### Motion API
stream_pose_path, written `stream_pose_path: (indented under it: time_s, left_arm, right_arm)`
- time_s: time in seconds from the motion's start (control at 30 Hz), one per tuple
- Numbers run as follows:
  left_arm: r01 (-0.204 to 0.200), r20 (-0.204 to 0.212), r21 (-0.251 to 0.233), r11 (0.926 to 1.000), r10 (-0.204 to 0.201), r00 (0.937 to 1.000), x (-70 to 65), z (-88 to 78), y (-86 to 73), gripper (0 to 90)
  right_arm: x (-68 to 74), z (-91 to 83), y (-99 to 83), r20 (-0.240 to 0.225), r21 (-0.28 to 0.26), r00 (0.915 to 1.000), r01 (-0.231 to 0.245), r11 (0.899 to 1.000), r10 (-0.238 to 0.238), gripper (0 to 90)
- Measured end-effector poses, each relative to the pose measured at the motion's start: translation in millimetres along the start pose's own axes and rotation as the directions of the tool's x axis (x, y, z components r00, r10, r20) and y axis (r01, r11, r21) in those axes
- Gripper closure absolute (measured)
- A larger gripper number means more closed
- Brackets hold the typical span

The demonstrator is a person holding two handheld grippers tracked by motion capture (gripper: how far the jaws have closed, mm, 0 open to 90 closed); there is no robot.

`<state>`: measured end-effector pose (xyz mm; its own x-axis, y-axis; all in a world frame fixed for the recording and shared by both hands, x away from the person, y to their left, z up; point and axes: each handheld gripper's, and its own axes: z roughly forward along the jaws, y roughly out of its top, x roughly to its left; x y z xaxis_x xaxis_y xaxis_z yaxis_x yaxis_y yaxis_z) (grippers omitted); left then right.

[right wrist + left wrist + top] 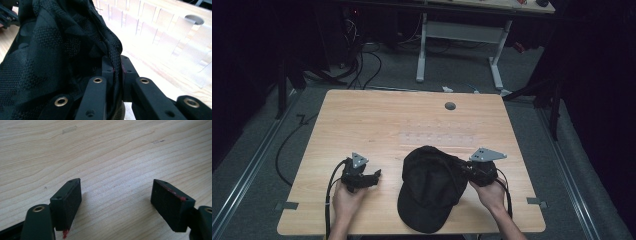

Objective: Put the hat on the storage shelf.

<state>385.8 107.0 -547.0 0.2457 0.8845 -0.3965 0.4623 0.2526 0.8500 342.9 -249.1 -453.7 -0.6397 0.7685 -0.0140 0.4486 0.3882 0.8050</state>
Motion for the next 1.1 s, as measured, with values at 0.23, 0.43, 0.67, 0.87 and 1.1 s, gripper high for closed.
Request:
stream_pose_path:
  time_s: [0.23, 0.43, 0.67, 0.87, 1.1]
  left_arm:
    - [0.000, 0.006, 0.006, 1.0000, 0.000, 1.0000, -0.9, 0.5, -0.4, 22.4]
    - [-0.002, 0.006, 0.011, 0.9999, 0.002, 1.0000, -1.8, 1.2, -0.8, 20.2]
    - [0.001, 0.014, 0.025, 0.9997, -0.001, 0.9999, -2.9, 1.6, -0.3, 18.2]
    - [0.028, 0.074, 0.043, 0.9987, -0.031, 0.9968, -7.3, -2.7, 3.8, 15.0]
    - [0.039, 0.184, 0.037, 0.9986, -0.045, 0.9820, -23.3, -14.6, 17.2, 14.6]
  right_arm:
    - [-4.1, -6.1, 9.2, -0.001, -0.024, 1.0000, 0.008, 1.000, -0.008, 84.7]
    - [-5.6, -14.2, 23.3, 0.004, -0.045, 0.9995, 0.032, 0.998, -0.032, 84.7]
    - [-6.1, -24.6, 40.1, 0.016, -0.073, 0.9974, 0.071, 0.995, -0.070, 84.7]
    - [-9.3, -36.5, 56.2, 0.017, -0.111, 0.9962, 0.087, 0.990, -0.086, 84.7]
    - [-12.7, -42.1, 68.4, -0.004, -0.151, 0.9957, 0.090, 0.984, -0.092, 84.8]
